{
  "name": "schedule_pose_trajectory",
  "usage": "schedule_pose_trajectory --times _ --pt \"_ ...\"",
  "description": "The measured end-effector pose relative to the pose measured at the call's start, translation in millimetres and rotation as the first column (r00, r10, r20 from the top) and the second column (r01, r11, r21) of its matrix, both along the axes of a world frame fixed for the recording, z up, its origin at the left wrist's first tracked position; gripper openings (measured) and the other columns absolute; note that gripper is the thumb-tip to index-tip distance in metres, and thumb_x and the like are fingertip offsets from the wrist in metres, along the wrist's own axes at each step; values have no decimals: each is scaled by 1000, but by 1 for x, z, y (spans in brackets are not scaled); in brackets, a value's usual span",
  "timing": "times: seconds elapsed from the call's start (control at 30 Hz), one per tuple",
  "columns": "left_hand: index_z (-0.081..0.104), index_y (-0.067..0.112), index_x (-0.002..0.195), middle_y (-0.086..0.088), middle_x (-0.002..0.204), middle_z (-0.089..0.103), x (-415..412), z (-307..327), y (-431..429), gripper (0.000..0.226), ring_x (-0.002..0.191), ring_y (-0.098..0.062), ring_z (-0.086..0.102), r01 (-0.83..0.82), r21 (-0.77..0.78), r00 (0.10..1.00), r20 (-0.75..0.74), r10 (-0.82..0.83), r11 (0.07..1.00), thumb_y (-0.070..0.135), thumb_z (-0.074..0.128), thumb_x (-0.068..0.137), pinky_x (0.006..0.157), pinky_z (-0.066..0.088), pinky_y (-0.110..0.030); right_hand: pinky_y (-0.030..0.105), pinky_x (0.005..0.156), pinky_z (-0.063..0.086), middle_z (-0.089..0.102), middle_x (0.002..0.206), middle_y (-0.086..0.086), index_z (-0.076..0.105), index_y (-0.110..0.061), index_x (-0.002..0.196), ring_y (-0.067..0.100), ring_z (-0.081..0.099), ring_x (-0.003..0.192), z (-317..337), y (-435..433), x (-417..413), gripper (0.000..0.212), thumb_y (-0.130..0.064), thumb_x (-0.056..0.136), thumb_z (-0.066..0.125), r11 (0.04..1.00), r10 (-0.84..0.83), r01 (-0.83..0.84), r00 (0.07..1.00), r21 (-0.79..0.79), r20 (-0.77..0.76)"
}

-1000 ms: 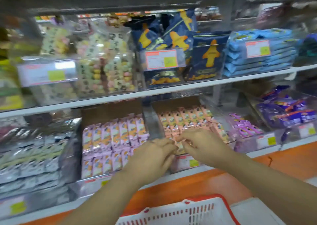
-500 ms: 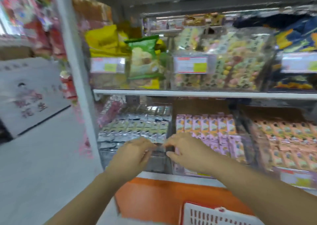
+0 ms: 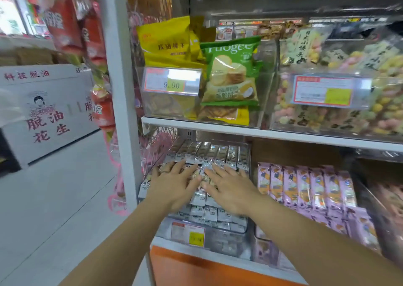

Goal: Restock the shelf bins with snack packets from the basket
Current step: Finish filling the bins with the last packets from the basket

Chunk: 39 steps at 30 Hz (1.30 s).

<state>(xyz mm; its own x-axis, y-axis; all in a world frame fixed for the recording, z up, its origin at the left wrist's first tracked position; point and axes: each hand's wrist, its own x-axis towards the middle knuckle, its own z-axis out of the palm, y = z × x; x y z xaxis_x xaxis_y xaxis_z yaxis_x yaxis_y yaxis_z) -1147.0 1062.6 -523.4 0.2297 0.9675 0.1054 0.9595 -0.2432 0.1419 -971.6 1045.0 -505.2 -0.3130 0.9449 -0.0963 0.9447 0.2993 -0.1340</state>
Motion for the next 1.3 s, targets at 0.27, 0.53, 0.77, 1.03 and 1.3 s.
schedule_pose_trajectory --times 0.27,0.53,0.77,1.03,1.3 --pt "16 52 144 12 159 11 -1 -7 4 86 146 -15 8 23 56 999 23 -24 998 75 -10 66 115 4 -55 53 116 -10 -15 159 -5 -8 -28 151 24 -7 147 -10 -9 -4 80 -72 89 15 1000 -1 1 997 1 81" --pt "16 48 146 10 160 5 -7 12 5 68 147 -18 3 65 2 995 -82 -64 998 77 7 85 115 0 -53 57 115 -9 -18 158 -7 -9 -26 151 17 -18 145 2 -5 -11 84 -72 89 23 1000 24 -24 999 2 48" --pt "15 51 145 13 158 11 -14 -7 4 98 146 -12 11 95 45 995 -32 -93 995 84 -24 61 118 5 -47 47 118 -8 -11 159 -6 -6 -22 152 13 -9 146 -7 -6 -12 82 -70 90 18 999 46 -45 999 -22 26" --pt "19 37 149 6 159 12 7 26 38 49 147 -16 5 100 7 994 -35 -100 995 45 19 100 116 2 -50 51 116 -9 -4 160 -7 14 -32 151 17 -7 147 11 41 -2 55 -51 99 9 999 -46 46 999 13 20" --pt "5 42 149 9 160 -6 17 15 72 51 147 -22 -6 53 -196 998 -12 -56 979 47 17 100 117 8 -50 54 114 -3 -1 160 -10 7 -32 151 19 -3 147 2 60 -1 57 -52 99 12 997 -80 80 996 -1 45"
